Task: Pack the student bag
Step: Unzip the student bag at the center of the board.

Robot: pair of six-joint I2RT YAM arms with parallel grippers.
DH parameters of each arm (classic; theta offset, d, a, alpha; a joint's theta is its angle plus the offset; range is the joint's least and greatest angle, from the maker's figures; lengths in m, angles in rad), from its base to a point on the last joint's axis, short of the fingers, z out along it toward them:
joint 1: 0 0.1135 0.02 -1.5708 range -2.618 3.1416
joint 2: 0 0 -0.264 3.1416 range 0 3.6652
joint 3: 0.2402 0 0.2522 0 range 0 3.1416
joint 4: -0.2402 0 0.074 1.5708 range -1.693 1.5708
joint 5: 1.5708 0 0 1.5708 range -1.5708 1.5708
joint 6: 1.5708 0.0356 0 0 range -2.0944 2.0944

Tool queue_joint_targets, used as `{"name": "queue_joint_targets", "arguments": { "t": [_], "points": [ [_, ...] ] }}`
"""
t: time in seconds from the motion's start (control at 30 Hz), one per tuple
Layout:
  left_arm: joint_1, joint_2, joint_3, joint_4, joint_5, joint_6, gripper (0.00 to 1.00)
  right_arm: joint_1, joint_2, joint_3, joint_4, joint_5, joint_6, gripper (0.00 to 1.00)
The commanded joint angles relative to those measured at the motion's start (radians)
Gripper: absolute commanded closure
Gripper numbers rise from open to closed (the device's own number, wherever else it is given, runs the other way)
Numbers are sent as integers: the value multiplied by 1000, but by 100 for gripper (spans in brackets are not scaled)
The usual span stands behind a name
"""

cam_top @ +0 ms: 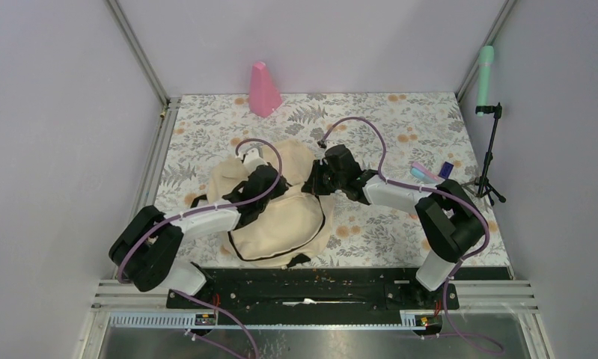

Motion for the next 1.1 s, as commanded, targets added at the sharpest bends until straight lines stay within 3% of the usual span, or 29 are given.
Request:
{"name": "queue_joint_targets", "arguments": {
  "t": [0.0,0.63,1.07],
  "points": [
    [13,-85,-29,2,-167,73,100,1,-55,-8,-59,132,-82,100],
    [15,-287,-107,-66,-299,118,100,8,-100,-34,-101,216,-133,100],
    [36,-456,-182,-150,-307,77,100,7,-125,-37,-113,252,-131,100]
  ]
}}
